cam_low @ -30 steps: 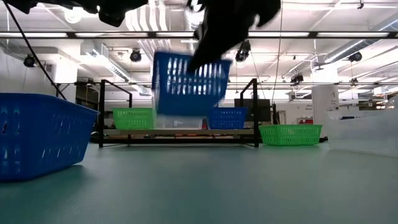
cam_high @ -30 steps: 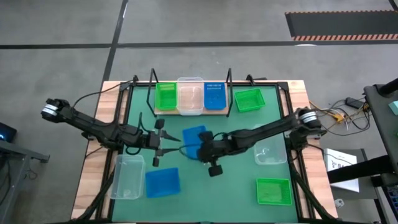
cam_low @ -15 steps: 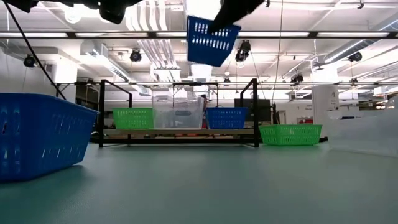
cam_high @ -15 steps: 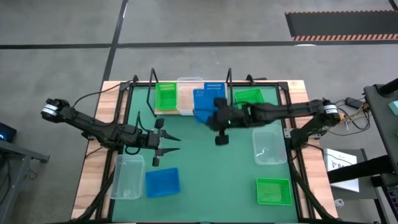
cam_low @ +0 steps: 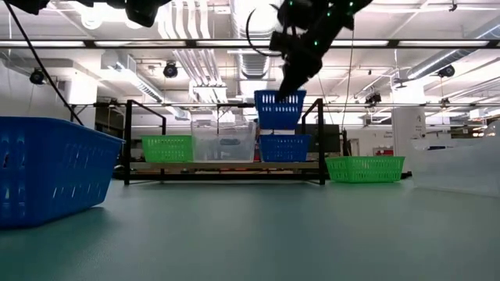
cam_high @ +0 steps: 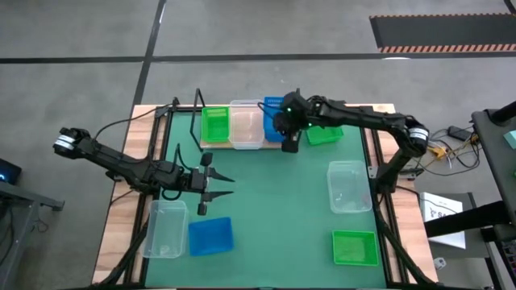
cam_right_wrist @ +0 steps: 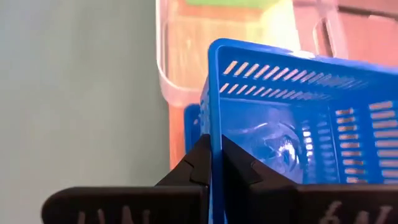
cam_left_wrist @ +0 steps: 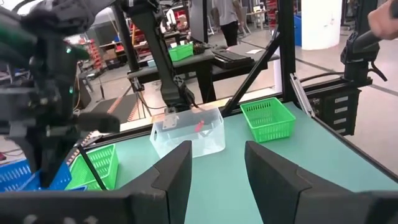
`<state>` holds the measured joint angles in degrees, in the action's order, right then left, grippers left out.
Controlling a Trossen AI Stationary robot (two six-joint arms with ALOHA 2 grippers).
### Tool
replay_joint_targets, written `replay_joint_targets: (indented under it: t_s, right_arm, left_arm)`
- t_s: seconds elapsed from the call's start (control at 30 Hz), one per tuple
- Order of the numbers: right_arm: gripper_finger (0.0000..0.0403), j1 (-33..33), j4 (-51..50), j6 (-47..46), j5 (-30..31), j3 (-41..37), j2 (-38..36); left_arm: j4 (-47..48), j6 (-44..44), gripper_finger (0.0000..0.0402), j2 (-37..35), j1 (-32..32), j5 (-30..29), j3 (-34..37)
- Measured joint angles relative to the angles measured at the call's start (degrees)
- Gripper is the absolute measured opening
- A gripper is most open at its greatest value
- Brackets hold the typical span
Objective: Stack baskets on shelf by color
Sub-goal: Stack the top blue bin on the blue bin on the shelf, then stack the left transparent bin on the transparent bin on the shelf
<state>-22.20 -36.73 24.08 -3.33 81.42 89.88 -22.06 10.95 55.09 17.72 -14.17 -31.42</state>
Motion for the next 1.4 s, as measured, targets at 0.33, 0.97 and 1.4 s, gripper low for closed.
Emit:
replay_joint_targets:
  t_s: [0.33,0.97,1.4]
  right_arm:
    - [0.0009,-1.22,0.09,1.07,-1.22,-0.22,4.42]
    - [0.0115,-0.91,-7.64,-4.95,-1.1,2.93,4.45]
    - [0.0112,17.31,-11.98,-11.2,-2.23,-0.89,-8.66]
  left_arm:
    - [-0.02,0.01,0.0134,0.12,-0.01,0.0,0.01]
    - [-0.03,-0.28,0.0134,0.11,-0.02,0.0,0.0]
    - [-1.46,-12.94,0.0134,1.18,0.28,0.0,-0.02]
